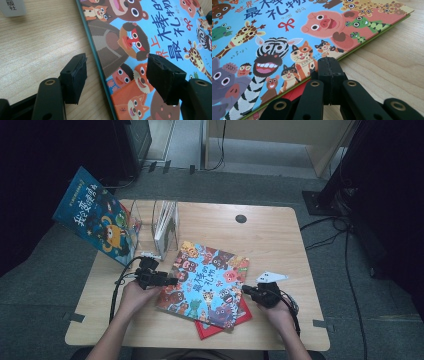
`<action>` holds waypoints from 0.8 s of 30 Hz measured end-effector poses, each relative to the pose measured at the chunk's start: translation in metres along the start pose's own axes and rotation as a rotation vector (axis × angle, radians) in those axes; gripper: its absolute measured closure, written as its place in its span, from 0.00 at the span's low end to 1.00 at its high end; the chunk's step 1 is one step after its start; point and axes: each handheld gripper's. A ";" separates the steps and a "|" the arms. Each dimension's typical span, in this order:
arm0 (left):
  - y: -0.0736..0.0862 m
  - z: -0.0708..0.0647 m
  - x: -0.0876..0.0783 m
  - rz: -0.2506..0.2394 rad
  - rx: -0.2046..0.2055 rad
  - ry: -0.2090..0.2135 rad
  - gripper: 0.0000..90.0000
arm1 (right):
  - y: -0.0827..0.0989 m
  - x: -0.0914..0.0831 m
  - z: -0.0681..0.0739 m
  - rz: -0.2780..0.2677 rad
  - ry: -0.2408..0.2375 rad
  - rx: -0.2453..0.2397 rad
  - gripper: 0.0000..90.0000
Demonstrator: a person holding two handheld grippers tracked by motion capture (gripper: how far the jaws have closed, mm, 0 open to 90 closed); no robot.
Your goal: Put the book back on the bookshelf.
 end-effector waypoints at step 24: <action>-0.006 -0.001 0.001 0.018 -0.031 -0.059 0.45 | -0.003 0.008 0.003 -0.022 -0.009 -0.003 1.00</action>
Point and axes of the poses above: each handheld gripper's, and its own axes: x roughly forward along the jaws, y roughly out of its underside, z roughly to its left, and after that the axes turned 2 degrees about -x, right-handed
